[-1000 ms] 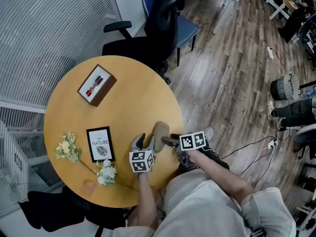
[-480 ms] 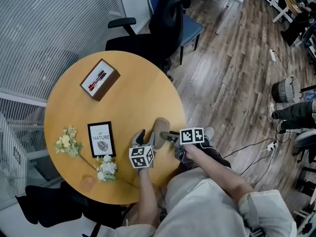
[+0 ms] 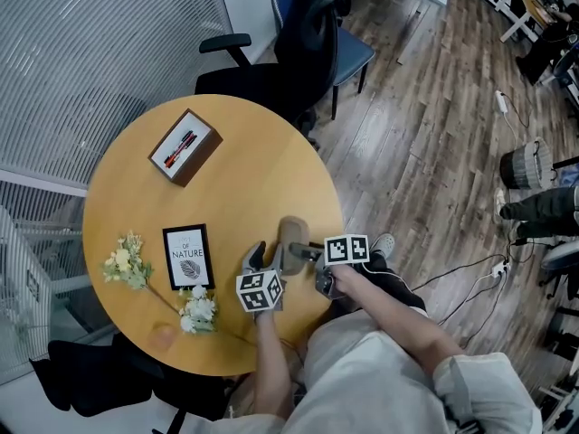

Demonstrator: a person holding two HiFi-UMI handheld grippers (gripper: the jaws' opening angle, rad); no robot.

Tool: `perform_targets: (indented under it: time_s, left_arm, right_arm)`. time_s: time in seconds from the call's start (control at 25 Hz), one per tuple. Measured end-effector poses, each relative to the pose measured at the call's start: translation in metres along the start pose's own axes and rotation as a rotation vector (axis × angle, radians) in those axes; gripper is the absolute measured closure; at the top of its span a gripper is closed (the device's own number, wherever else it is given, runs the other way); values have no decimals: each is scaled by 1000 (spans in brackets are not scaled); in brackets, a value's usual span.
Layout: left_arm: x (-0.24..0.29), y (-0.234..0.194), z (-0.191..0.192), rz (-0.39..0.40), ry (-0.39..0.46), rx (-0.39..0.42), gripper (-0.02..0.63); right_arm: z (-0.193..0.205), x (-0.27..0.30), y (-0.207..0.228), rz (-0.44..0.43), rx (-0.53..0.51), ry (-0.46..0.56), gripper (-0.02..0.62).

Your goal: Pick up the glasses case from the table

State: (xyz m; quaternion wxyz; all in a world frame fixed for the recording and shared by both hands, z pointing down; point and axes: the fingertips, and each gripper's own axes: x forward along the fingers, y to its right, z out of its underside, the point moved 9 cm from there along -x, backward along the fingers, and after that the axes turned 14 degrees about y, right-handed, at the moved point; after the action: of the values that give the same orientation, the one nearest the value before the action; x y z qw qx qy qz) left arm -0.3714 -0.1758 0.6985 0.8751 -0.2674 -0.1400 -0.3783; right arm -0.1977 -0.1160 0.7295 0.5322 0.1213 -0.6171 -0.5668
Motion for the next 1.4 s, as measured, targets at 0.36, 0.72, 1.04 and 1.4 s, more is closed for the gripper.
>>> perform_targets:
  time_s: [0.36,0.72,1.04,1.4]
  left_arm:
    - [-7,2,3,-9,1,-20,423]
    - [-22,6,8,-36,17,-36,425]
    - [-32,14,9,-72,31,-33,425]
    - [-36,32,4,-125,81,-72,425]
  right_arm:
    - [5,7,-1,5,0,-39,343]
    - [2,-3,-3,-45,-41,-43,350]
    - [-8,-13,-7,-82,-60,-29,351]
    - [-31,-32,-26,-145,-161,-33,351]
